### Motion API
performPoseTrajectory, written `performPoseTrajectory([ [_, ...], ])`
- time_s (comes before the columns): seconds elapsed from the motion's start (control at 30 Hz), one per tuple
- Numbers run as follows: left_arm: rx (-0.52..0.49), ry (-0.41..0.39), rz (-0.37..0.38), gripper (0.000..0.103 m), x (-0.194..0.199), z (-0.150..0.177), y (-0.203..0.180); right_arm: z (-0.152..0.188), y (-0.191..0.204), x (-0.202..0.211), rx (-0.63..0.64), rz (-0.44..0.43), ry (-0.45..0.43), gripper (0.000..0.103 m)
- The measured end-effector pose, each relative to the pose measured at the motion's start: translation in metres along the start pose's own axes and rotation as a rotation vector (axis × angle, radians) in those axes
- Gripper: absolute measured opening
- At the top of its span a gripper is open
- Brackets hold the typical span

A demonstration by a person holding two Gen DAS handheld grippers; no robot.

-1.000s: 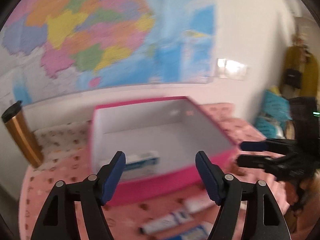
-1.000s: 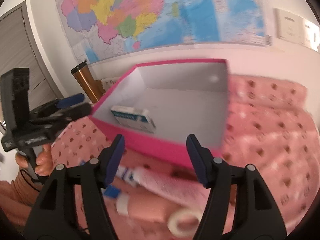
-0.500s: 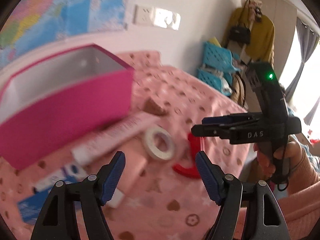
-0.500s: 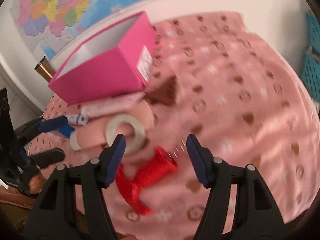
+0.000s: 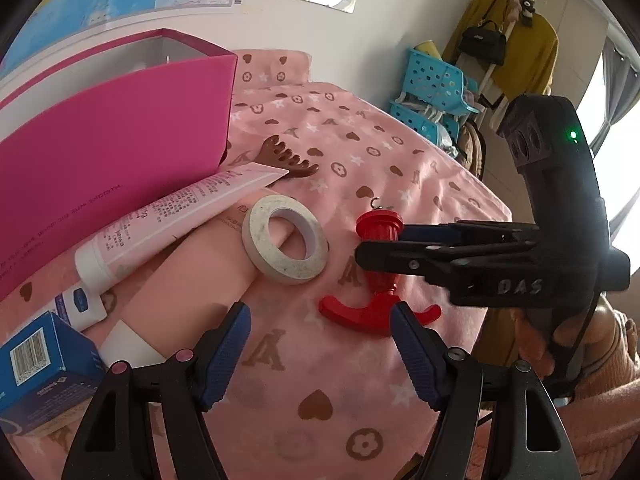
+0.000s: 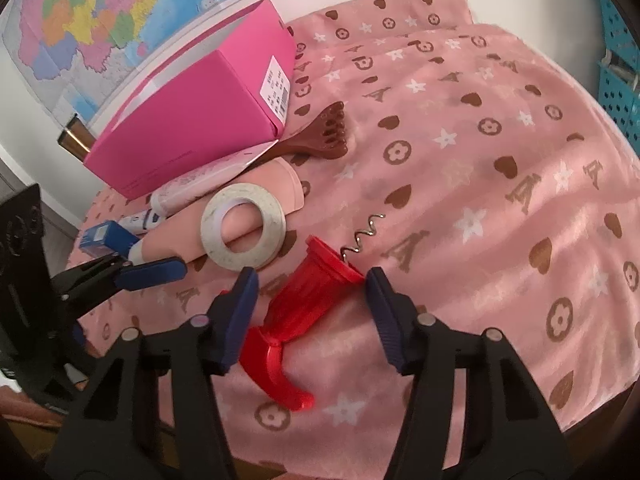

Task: Organize rigid objects
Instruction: 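Grasp the red corkscrew with the right gripper and lift it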

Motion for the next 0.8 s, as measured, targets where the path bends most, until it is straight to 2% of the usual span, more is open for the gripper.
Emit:
performPoseTrajectory([
  [0.07,0.006,0.0,0.0,0.073,0.002,0.001,0.001,-0.001,0.002,-0.003,0.022,0.044,-0.017,0.049],
  [0.27,0.023,0.004,0.006,0.073,0.004,0.005,0.004,-0.002,0.001,-0.005,0.032,0.061,-0.039,0.044],
  [0.4,0.02,0.001,0.018,0.073,0.006,0.006,0.002,-0.003,0.0,0.0,0.001,0.008,-0.028,0.037],
  [0.6,0.009,-0.011,0.054,0.073,0.011,0.005,-0.006,-0.01,0.007,0.02,-0.006,-0.035,-0.065,0.037],
  [0.8,0.018,-0.06,0.135,0.073,0.026,-0.004,-0.015,-0.028,0.031,0.045,0.027,-0.101,-0.121,0.037],
])
Point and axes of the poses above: each gripper's, at about its wrist camera, not at the fingertips, and x roughly against the way its jaws point, y to its left, z to its underside, the point moved 9 cm from there along -x, roughly the way its jaws point, and after that the axes turned 8 degrees about -x, right-handed, at the moved point
